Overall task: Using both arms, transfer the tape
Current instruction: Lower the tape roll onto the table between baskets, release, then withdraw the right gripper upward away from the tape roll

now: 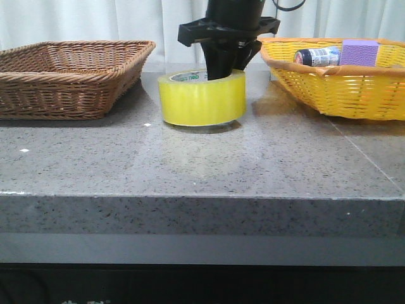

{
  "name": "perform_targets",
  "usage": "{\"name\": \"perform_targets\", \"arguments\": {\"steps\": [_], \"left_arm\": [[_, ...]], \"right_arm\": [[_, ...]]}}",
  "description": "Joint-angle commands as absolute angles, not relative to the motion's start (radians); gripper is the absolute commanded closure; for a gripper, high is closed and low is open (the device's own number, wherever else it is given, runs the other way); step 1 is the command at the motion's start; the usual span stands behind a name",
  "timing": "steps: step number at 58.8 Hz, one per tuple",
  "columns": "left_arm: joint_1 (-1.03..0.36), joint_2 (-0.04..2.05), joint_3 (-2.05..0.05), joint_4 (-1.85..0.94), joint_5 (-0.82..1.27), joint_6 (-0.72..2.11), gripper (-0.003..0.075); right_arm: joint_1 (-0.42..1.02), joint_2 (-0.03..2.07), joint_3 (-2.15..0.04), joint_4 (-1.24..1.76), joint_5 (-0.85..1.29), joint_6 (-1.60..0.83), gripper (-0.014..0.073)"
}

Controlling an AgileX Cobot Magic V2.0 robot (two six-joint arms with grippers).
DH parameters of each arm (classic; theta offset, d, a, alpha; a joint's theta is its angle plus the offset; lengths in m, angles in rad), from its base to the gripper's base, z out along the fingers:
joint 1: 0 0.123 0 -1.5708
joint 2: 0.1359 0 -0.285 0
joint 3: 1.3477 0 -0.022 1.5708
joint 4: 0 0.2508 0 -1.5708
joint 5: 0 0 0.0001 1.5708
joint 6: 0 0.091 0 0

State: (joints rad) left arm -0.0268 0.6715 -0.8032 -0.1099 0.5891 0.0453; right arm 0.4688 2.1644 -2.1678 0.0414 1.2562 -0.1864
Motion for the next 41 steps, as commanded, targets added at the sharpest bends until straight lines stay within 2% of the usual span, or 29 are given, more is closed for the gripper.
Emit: {"name": "perform_targets", "arguments": {"steps": [1, 6, 10, 31, 41], "left_arm": [[-0.024, 0.676, -0.839, -0.120, 0.520, 0.042, 0.0176], [-0.024, 0.676, -0.839, -0.120, 0.520, 0.042, 0.0176], [-0.024, 0.676, -0.839, -0.120, 0.520, 0.042, 0.0176], [-0.024, 0.676, -0.839, -0.120, 0.520, 0.042, 0.0176], [-0.024, 0.676, -0.839, -0.120, 0.520, 0.042, 0.0176]], "right_arm": [[0.470, 2.093, -2.198, 0.045, 1.291, -0.196, 0.0323], [0.470, 2.092, -2.198, 0.049, 1.290, -0.195, 0.0201], [0.470, 2.088, -2.200, 0.060, 1.291, -0.193, 0.0156], [0.470, 1.913, -2.201, 0.142, 1.291, -0.187, 0.0160], [0.468, 1.777, -2.197, 0.145, 1.306, -0.100, 0.0160]]}}
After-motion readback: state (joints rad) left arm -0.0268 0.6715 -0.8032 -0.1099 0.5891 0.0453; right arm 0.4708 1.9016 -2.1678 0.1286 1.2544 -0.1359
